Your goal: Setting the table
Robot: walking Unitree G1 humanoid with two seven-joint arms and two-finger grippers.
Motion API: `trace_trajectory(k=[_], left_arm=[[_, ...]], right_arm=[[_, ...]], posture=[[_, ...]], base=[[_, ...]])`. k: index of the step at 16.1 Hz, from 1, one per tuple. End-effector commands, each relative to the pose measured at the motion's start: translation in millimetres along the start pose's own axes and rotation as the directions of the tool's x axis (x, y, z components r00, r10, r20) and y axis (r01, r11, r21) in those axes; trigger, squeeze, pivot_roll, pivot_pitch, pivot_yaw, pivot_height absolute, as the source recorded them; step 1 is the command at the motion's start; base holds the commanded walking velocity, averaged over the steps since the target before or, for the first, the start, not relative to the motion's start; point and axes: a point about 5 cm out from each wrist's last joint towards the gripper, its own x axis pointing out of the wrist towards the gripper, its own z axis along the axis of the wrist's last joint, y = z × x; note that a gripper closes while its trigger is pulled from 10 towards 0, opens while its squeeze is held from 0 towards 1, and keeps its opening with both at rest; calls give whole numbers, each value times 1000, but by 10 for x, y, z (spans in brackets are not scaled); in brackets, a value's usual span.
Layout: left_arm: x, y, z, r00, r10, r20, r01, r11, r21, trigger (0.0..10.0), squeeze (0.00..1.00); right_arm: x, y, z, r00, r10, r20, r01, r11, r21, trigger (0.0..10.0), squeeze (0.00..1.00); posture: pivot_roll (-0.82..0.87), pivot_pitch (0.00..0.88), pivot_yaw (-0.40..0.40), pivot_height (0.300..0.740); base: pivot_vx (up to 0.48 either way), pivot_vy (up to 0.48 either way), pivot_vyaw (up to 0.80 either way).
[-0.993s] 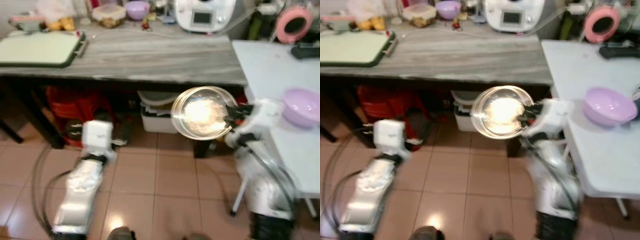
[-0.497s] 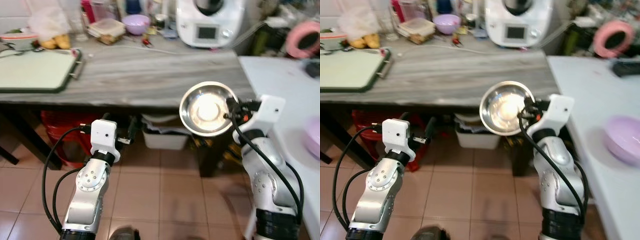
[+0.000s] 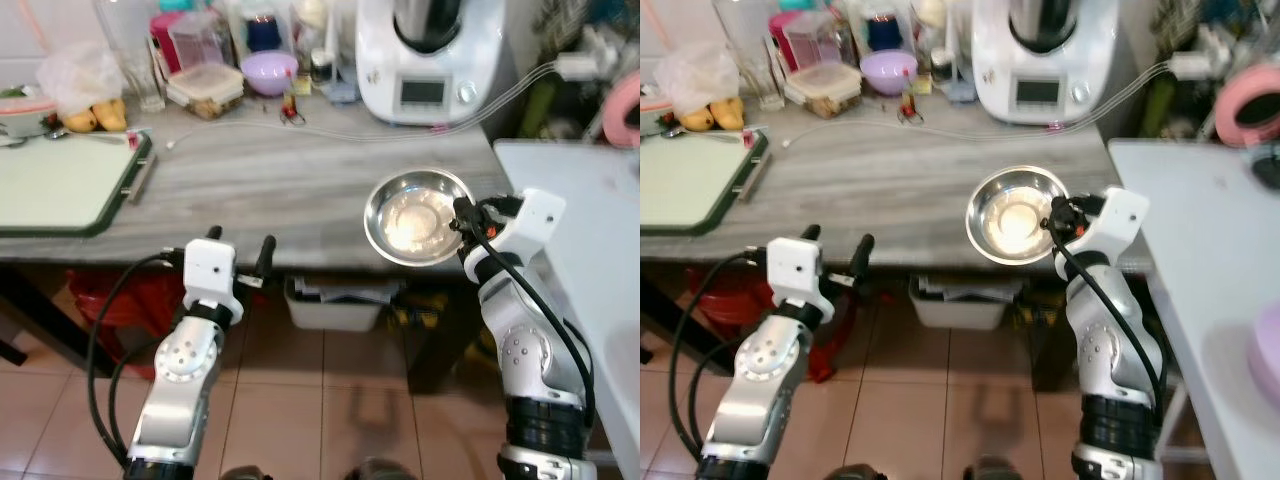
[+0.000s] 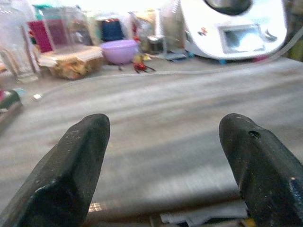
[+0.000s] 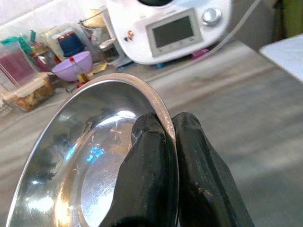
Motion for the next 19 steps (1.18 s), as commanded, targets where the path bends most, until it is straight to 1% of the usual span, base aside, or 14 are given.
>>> trace_trajectory(k=[1,2,3,5,6,8,9,10,11,12,15,17,18,19], left_arm=[[-21,106,-2,999,48,-6,-48,999,13,10000,0],[-26,119,-12,998,58,-12,-58,998,20,10000,0],[-26,124,-10,998,57,-9,-56,998,35,10000,0],[-24,149,-14,997,79,-14,-78,997,28,10000,0],[-21,183,-14,994,108,-15,-107,993,43,10000,0],[-17,201,-17,993,119,-19,-118,992,45,10000,0],[-15,204,-11,993,119,-15,-118,992,52,10000,0],[-15,206,-8,993,120,-14,-119,991,54,10000,0],[-19,210,-10,992,125,-15,-125,991,54,10000,0],[-21,209,-9,992,128,-16,-127,990,56,10000,0],[-21,208,-11,992,124,-19,-123,991,58,10000,0],[-17,208,-8,992,122,-19,-121,991,59,10000,0],[-18,208,-5,992,121,-18,-120,991,58,10000,0],[-19,204,-7,993,119,-19,-118,991,56,10000,0]], right_arm=[[31,101,-46,999,31,-21,-30,999,34,0,0],[30,104,-69,999,31,-29,-30,999,41,0,0],[43,120,-111,998,48,-50,-43,996,82,0,0],[78,106,-125,998,42,-53,-37,995,91,0,0],[127,80,-171,996,24,-84,-15,994,108,0,0],[186,85,-259,989,22,-143,-9,996,87,0,0],[206,102,-295,985,30,-167,-19,998,62,745,0],[216,107,-305,985,29,-168,-19,998,61,3922,0],[237,103,-365,978,32,-205,-19,998,66,10000,0],[262,100,-448,967,30,-255,-13,998,68,10000,0],[346,170,-533,951,58,-303,-43,998,56,10000,0],[391,168,-528,953,46,-301,-31,998,57,10000,0],[435,178,-508,956,49,-291,-31,997,66,10000,698],[469,207,-495,954,64,-293,-41,996,82,10000,1000]], posture=[[-47,35,2,740],[-47,36,3,740],[-45,38,2,740],[-43,39,3,740],[-42,41,5,740],[-37,41,6,740],[-35,41,6,740],[-30,41,4,740],[-28,42,4,740],[-25,44,4,740],[-24,46,8,740],[-20,47,6,740],[-19,47,7,740],[-18,47,6,740]], base=[[458,0,0],[458,0,0],[454,0,0],[337,0,0],[0,0,0],[0,0,0],[0,0,0],[0,0,0],[0,0,0],[0,0,0],[0,0,0],[0,0,0],[0,0,0],[0,0,0]])
